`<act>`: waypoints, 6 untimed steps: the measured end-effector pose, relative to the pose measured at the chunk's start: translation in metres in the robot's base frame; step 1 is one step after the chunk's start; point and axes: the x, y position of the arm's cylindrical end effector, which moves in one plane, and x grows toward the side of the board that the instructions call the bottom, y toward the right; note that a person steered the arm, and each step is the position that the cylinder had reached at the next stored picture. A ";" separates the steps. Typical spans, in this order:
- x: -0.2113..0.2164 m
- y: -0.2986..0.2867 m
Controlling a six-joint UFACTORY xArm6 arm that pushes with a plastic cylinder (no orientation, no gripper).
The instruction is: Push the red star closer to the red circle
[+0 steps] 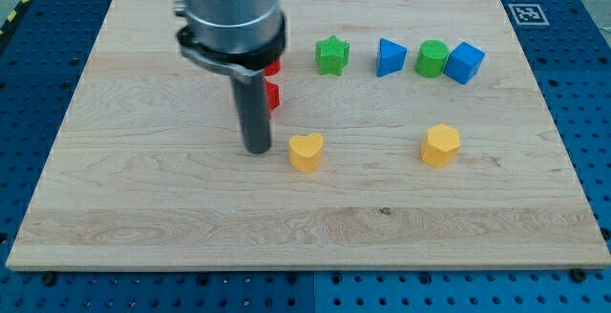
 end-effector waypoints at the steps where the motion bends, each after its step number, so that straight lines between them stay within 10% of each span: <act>1: 0.000 0.028; 6: -0.059 -0.035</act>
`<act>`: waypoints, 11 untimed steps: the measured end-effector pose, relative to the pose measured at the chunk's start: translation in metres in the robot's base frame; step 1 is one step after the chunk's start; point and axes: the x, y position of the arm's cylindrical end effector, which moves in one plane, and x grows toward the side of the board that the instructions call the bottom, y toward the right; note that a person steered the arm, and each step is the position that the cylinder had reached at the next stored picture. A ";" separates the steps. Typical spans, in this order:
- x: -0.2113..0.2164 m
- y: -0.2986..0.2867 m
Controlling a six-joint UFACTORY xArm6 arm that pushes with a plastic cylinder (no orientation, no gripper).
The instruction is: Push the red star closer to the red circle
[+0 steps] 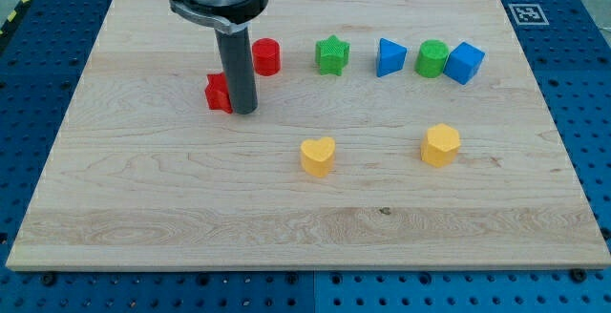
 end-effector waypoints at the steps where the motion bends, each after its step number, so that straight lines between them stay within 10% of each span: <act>1: 0.000 -0.014; 5: -0.013 -0.099; 11: -0.041 -0.060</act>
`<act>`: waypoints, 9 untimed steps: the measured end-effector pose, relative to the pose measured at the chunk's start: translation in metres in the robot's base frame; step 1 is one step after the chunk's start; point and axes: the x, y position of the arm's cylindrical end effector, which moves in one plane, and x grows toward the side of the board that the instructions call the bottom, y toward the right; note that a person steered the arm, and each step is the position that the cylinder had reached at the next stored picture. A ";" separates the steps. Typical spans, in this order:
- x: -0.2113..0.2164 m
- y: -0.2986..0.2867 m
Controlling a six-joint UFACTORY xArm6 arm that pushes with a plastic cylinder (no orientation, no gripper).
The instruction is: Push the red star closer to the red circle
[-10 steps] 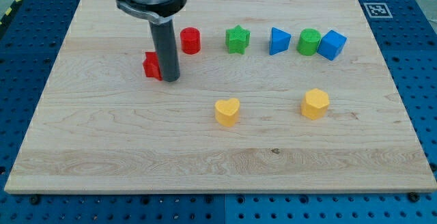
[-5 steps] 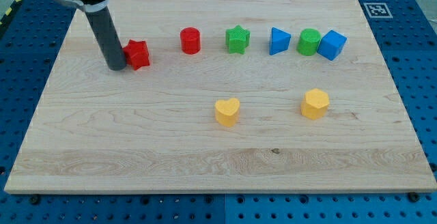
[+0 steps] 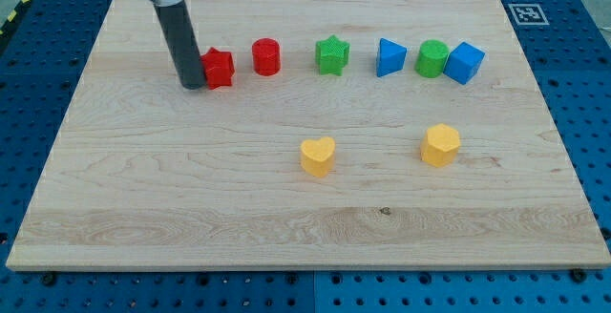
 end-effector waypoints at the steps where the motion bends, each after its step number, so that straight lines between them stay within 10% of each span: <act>1: 0.000 0.016; 9: -0.006 0.028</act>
